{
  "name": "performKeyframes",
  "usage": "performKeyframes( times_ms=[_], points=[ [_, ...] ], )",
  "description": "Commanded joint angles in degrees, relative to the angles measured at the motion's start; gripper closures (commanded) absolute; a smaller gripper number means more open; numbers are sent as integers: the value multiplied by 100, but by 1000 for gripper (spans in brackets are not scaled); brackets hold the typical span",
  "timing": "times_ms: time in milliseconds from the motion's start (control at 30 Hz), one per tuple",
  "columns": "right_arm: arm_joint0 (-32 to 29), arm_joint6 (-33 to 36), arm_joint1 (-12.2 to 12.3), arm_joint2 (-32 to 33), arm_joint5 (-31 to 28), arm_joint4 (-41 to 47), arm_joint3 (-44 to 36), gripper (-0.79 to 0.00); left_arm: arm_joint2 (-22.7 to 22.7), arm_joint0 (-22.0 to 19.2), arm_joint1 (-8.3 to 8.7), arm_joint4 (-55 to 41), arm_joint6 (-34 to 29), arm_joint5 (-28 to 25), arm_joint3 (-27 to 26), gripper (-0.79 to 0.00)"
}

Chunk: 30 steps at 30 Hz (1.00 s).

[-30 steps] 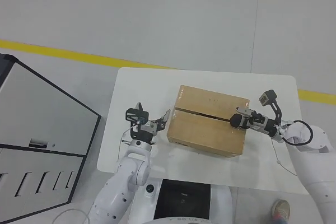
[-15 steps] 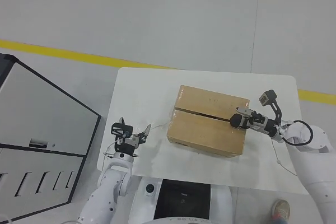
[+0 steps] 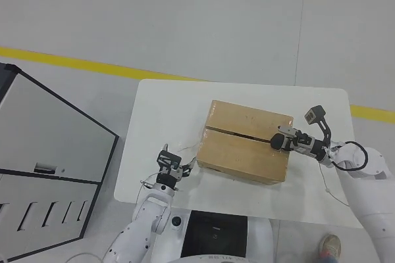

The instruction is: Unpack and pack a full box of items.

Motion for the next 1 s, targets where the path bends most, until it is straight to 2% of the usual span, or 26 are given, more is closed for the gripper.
performKeyframes(
  times_ms=[0,967],
  points=[
    [0,0,0,0,0,0,0,-785,21,-33,0,-14,43,-37,36,-785],
    [0,0,0,0,0,0,0,-785,375,-4,69,56,40,-868,-6,-785]
  ],
)
